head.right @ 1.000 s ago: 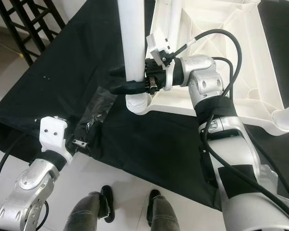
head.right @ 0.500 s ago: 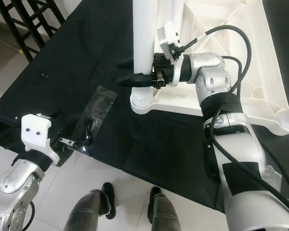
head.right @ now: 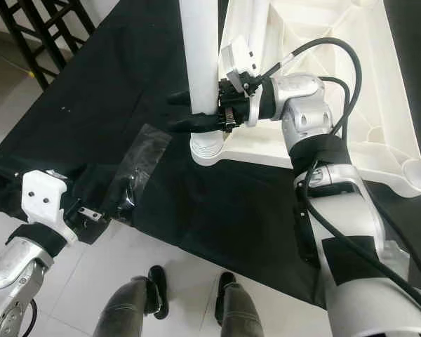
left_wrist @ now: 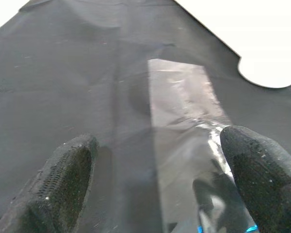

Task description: Building children table

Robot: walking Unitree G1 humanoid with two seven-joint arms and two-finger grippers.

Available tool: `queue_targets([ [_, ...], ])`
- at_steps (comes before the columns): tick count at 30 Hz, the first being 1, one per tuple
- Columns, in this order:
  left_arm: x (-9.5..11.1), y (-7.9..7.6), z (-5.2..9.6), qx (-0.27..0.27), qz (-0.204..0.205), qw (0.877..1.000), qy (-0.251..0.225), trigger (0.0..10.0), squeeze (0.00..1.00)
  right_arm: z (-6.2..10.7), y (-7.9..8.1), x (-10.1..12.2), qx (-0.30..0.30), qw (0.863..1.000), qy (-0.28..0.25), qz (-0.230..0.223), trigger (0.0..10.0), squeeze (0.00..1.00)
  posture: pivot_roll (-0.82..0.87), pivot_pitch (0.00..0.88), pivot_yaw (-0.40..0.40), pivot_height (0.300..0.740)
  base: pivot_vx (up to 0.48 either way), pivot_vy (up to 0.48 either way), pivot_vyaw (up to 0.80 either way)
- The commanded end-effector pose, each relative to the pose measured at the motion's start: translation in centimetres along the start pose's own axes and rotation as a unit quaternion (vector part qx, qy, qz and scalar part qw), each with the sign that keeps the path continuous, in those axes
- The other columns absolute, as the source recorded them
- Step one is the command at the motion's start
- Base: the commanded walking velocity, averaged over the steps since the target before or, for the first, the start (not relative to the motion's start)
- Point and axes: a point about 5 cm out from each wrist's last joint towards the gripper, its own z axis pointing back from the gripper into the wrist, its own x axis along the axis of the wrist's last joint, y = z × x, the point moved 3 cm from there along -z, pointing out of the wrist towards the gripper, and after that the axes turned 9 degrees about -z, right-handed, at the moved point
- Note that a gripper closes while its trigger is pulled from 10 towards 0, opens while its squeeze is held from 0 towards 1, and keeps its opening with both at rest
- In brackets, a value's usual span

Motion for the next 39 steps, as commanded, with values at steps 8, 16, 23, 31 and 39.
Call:
queue_targets([
  [8,-0.1,-0.9,0.5,-0.028,0.0,1.0,0.006,10.0,0.0,-1.0,1.1,-4.3,0.031,0.996,0.071,-0.049,10.0,0.0,0.22,0.425,-0.01,0.74,0.0,0.0,0.0],
  [16,-0.1,-1.3,0.4,-0.035,0.001,0.999,0.006,10.0,0.0,-1.4,1.0,-4.0,0.027,0.997,0.041,-0.051,10.0,0.0,0.22,0.426,-0.009,0.74,0.0,0.0,0.0],
  [23,-0.1,-1.4,0.3,-0.038,0.001,0.999,0.005,10.0,0.0,-1.1,1.5,-4.2,0.018,0.996,-0.028,-0.084,10.0,0.0,0.22,0.426,-0.003,0.74,0.0,0.0,0.0],
  [31,0.0,-1.4,0.2,-0.04,0.0,0.999,0.004,10.0,0.0,-0.5,1.9,-4.9,0.003,0.995,-0.04,-0.089,10.0,0.0,0.22,0.421,0.002,0.74,0.0,0.0,0.0],
  [39,-0.1,-1.5,0.2,-0.041,-0.001,0.999,0.004,10.0,0.0,0.1,2.6,-5.1,0.007,0.996,-0.03,-0.082,10.0,0.0,0.21,0.415,0.005,0.74,0.0,0.0,0.0],
])
